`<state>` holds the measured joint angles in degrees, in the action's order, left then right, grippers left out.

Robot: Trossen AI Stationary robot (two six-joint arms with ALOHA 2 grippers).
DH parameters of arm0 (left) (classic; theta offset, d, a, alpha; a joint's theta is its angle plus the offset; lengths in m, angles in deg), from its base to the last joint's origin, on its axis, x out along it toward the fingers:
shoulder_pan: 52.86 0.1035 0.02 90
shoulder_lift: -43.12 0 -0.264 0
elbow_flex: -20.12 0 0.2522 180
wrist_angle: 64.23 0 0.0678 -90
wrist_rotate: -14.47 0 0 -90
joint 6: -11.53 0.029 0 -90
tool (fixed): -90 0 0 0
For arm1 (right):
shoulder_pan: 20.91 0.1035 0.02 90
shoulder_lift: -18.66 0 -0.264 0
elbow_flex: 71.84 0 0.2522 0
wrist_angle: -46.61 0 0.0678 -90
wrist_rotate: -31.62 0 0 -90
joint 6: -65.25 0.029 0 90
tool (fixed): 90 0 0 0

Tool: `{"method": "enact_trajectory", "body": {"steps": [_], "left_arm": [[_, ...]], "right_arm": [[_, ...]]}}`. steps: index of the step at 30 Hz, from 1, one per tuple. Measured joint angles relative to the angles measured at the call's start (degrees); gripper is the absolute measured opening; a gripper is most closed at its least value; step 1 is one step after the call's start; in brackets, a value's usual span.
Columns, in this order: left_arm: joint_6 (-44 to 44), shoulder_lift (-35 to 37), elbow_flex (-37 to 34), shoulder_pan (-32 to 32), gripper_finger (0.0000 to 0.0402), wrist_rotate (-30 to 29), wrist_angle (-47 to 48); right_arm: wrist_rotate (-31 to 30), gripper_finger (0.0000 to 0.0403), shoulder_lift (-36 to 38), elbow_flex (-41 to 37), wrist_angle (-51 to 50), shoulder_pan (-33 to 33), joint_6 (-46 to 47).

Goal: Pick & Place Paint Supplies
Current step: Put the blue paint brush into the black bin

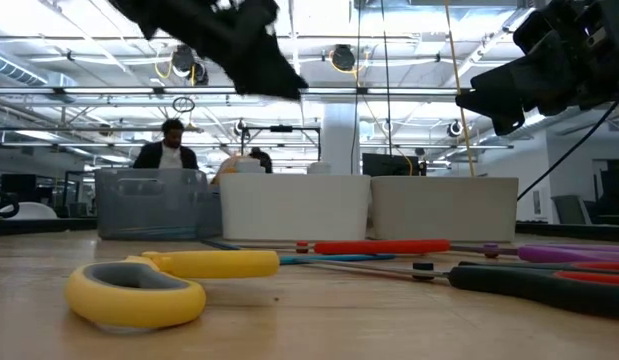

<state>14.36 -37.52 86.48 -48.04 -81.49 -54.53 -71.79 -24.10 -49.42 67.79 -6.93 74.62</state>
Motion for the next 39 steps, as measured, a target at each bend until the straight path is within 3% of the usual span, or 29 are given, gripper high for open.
{"method": "enact_trajectory", "body": {"steps": [17,27,32,39], "left_arm": [[-2.86,33.69,0.02,-4.64,0.0251,0.11,18.60],[-3.55,45.95,-0.35,-4.64,0.0251,0.54,35.92],[-7.74,48.24,-6.33,-4.64,0.0251,5.63,33.51],[-19.76,45.33,-19.34,-4.66,0.0251,7.00,19.05]], "right_arm": [[0.00,0.0171,0.00,0.00,0.02,-0.01,0.00],[0.00,0.0171,0.00,0.00,-0.02,0.00,0.00],[-0.01,0.0171,0.00,0.00,-0.02,-0.01,0.01],[0.00,0.0171,0.00,0.00,-0.02,0.00,0.00]]}}
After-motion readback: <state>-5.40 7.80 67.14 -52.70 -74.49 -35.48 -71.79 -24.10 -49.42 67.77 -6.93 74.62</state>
